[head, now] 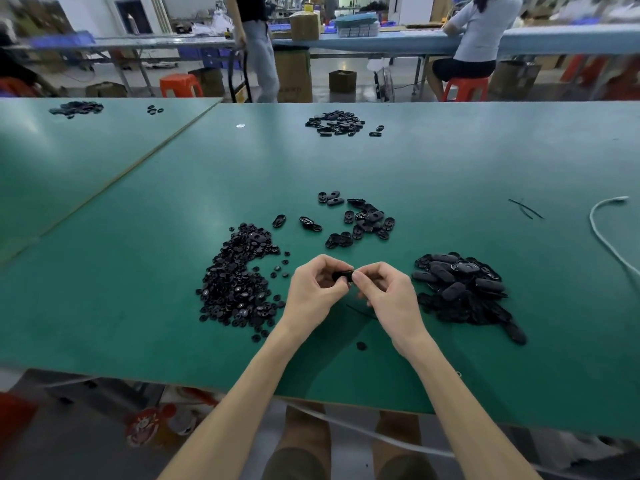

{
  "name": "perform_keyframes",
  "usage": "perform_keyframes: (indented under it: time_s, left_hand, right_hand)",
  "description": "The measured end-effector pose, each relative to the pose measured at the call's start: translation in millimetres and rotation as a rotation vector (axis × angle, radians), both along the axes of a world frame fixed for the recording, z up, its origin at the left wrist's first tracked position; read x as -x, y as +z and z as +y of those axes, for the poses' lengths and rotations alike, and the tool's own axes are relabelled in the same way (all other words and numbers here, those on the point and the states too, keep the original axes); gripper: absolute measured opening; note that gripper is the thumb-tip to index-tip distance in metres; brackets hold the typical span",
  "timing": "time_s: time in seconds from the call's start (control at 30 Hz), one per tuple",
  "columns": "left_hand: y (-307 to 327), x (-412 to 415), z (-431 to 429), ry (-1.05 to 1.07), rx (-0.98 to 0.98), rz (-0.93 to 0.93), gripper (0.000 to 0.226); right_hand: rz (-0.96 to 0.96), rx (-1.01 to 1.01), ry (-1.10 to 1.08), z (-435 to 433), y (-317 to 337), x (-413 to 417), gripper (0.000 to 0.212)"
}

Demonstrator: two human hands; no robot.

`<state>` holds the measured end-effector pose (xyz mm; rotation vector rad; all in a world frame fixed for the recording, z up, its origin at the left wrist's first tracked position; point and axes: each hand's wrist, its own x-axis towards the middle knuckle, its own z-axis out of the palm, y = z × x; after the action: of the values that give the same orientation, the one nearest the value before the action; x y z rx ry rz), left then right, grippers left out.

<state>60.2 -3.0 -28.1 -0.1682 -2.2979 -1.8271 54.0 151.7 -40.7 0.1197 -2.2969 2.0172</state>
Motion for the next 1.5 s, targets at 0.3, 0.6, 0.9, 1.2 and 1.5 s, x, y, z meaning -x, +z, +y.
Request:
perform_keyframes:
  time_s: [0.3,0.6,0.9,1.2,1.5]
  left_hand:
    - [-3,0,-1,-0.015,-0.047,-0.023,0.015]
    - [-4,2,-3,-0.084,-0.113,-0.026,0.017]
    - [-5,5,-2,-0.053,-0.091,0.005,0.015]
    - [45,26,35,-0.093,0.065,0.081,0.019]
    - [48,47,104,-0.294,0.306,-0.014,0.014]
  right_hand:
    - [-0.008,0.006,-0.010,0,0,-2,0.008]
    - [-0.002,0.055,-0.053,1,0,-2,0.007]
    - [-0.015,0.070,-0.048,0,2,-2,0.007]
    - [0.001,0.032,-0.057,-2,4,-2,0.019]
    - [-0.020,0.183,-0.154,-1,7,-4,0.024]
